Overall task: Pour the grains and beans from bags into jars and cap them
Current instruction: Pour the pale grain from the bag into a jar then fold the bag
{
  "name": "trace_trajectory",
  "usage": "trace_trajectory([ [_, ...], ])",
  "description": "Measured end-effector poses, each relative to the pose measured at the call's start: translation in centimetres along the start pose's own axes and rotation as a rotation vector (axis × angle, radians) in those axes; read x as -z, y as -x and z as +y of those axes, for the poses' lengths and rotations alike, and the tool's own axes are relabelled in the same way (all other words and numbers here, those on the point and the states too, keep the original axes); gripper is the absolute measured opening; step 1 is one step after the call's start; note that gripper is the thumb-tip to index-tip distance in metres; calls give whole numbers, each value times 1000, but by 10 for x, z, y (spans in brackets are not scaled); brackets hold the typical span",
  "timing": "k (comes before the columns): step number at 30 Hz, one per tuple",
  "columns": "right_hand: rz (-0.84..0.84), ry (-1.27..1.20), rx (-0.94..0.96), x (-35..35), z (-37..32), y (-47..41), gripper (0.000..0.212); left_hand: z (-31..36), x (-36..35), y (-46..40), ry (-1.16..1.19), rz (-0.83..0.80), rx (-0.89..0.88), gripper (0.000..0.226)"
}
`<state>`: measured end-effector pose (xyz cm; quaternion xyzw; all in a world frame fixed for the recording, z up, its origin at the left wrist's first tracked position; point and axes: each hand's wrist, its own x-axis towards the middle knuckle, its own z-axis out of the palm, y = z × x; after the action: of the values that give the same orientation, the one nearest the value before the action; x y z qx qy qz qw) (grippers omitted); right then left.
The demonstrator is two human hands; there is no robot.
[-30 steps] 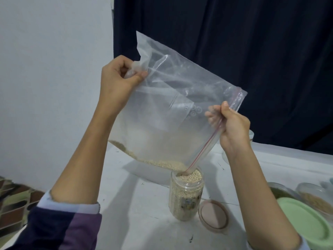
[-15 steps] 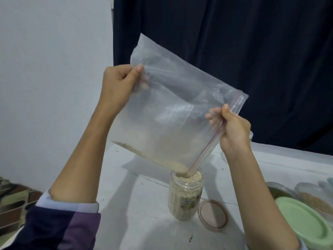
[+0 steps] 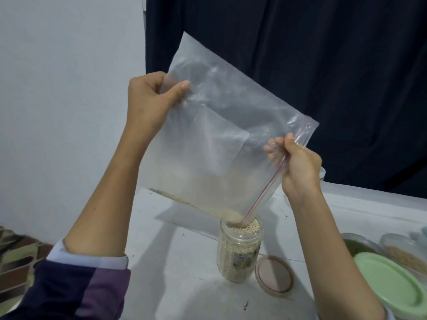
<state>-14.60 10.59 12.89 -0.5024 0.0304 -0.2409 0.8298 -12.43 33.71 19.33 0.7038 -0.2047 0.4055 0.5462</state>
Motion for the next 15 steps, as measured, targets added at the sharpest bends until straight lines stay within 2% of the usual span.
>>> trace_trajectory([
  [6, -8, -1, 19, -1, -1, 2, 28, 2, 2, 1, 24, -4, 46, 20],
  [11, 7, -23, -9, -2, 2, 4, 27, 0, -2, 1, 35, 56, 22, 35],
  [15, -3, -21, -25, -2, 3, 4, 26, 0, -4, 5, 28, 11, 29, 22],
])
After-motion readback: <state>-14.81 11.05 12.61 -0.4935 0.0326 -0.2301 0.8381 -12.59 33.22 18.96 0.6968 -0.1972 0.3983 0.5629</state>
